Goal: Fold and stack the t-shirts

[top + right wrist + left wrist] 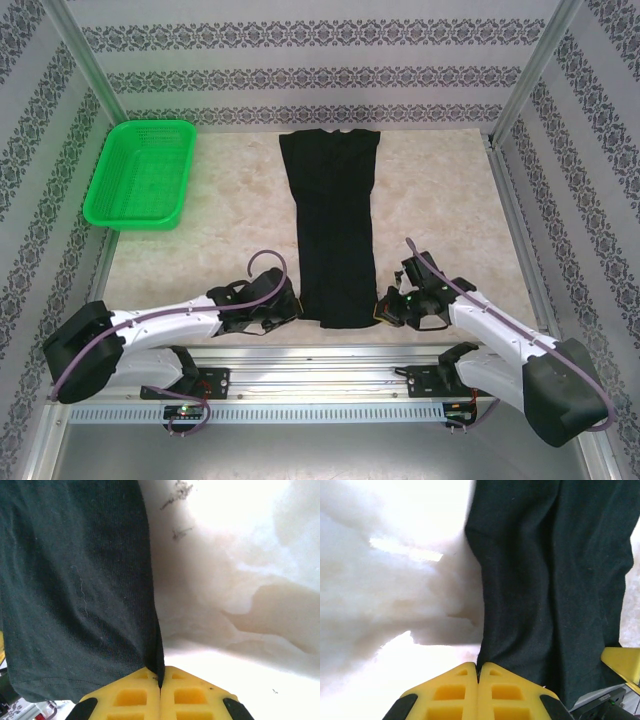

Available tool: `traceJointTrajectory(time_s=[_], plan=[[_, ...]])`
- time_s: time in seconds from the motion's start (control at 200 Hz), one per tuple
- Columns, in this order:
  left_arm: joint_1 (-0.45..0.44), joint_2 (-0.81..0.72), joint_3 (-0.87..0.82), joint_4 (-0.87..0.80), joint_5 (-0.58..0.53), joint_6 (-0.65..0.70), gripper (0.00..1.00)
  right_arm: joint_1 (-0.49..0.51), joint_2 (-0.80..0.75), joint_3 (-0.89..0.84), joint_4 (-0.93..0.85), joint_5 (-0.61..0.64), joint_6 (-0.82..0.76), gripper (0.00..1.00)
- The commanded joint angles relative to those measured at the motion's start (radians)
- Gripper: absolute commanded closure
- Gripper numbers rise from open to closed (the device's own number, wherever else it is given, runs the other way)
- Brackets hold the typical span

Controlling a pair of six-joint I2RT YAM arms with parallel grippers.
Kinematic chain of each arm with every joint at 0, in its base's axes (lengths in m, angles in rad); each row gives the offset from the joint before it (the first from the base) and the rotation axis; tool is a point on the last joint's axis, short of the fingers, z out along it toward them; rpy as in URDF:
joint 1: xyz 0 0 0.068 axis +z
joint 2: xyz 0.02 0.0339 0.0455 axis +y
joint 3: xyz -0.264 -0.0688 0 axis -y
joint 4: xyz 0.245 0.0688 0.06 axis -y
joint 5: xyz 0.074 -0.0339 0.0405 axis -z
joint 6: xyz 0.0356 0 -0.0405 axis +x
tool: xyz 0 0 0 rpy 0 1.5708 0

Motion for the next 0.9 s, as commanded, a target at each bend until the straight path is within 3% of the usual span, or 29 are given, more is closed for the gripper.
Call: traceJointTrajectory(time_s=[0.0,0.185,0.47,0.739,0.899], plan=[[-0.002,-0.042,-0.036,-0.088,-0.049,-0.029,1.0,-0.011,-0.024,-0.028,-0.09,0.028,-0.006,0.99],[-0.01,-0.106,-0.046,-0.128,-0.064,-0.035,1.0,-0.011,-0.083,-0.039,-0.109,0.021,0.016,0.99],[-0.008,-0.077,0.142,-0.2,-0.046,0.026,1.0,-0.014,-0.061,0.13,-0.213,0.031,0.011,0.99],[0.094,-0.113,0.324,-0.361,-0.033,0.116,1.0,-0.084,0.039,0.42,-0.346,0.027,-0.072,0.98],[0.214,-0.076,0.41,-0.38,0.027,0.193,1.0,-0.128,0.168,0.577,-0.366,0.02,-0.147,0.98]])
